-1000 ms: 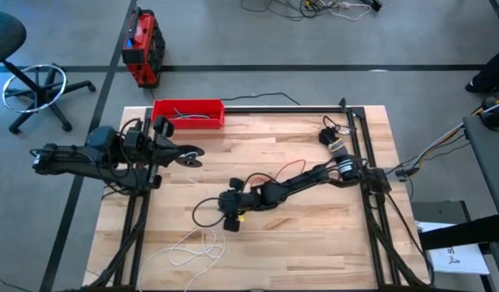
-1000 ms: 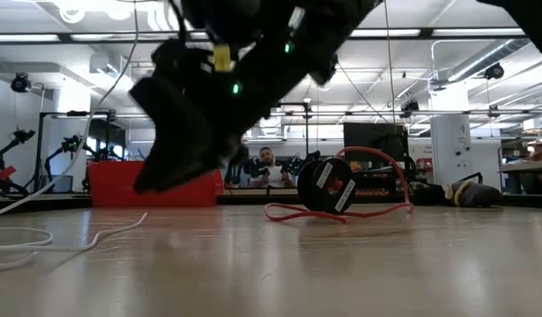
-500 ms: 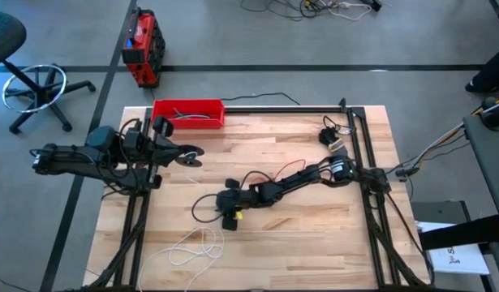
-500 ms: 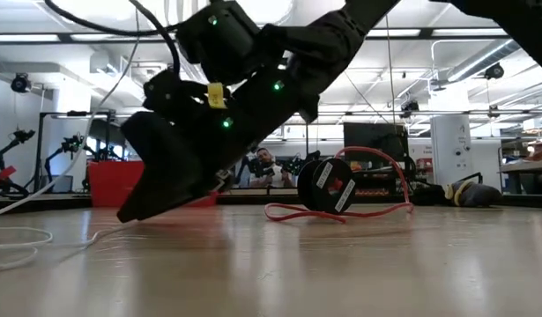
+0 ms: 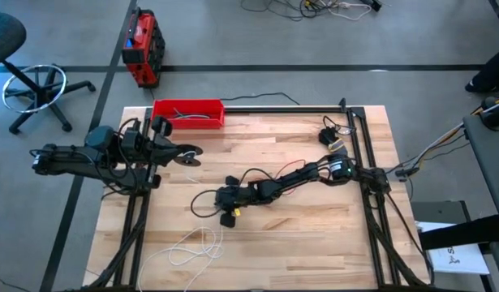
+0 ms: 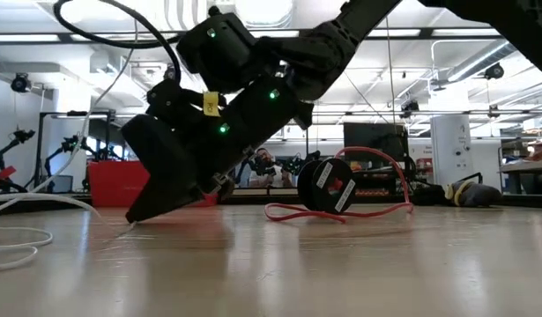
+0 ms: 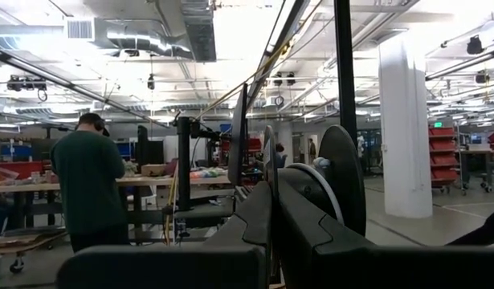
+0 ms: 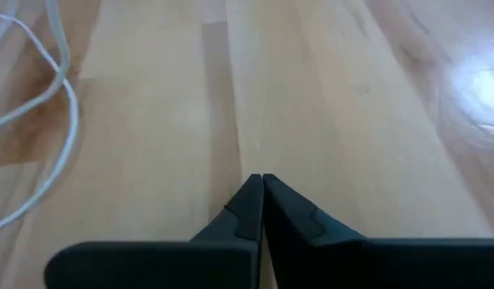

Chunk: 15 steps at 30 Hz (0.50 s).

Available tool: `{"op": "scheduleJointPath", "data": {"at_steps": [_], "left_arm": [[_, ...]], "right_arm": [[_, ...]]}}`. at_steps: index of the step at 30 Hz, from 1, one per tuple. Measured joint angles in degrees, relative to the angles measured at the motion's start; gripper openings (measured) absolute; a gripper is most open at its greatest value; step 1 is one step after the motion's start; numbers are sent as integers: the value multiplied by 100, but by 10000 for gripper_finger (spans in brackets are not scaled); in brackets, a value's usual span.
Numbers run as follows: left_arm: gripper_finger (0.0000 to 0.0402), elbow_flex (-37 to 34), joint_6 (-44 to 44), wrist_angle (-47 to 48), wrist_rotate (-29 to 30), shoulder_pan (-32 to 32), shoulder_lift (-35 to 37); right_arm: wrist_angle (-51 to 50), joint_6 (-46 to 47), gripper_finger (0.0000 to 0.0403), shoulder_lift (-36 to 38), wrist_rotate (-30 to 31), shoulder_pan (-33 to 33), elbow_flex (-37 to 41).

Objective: Coil cords
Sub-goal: Coil the white wire onto the black spool

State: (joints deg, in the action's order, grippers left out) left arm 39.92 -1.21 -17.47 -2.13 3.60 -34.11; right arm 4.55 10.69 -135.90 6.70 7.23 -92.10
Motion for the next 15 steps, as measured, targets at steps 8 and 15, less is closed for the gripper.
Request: {"op": "scheduleJointPath", "data": {"at_steps": [8, 15], "left_arm": [[0, 0, 0, 98, 2, 0, 21], [0, 0, 0, 87, 4, 0, 49]], "right_arm": [[-1227, -686, 7, 692, 1169, -23, 56], [-1201, -89, 54, 895, 723, 70, 40]]}}
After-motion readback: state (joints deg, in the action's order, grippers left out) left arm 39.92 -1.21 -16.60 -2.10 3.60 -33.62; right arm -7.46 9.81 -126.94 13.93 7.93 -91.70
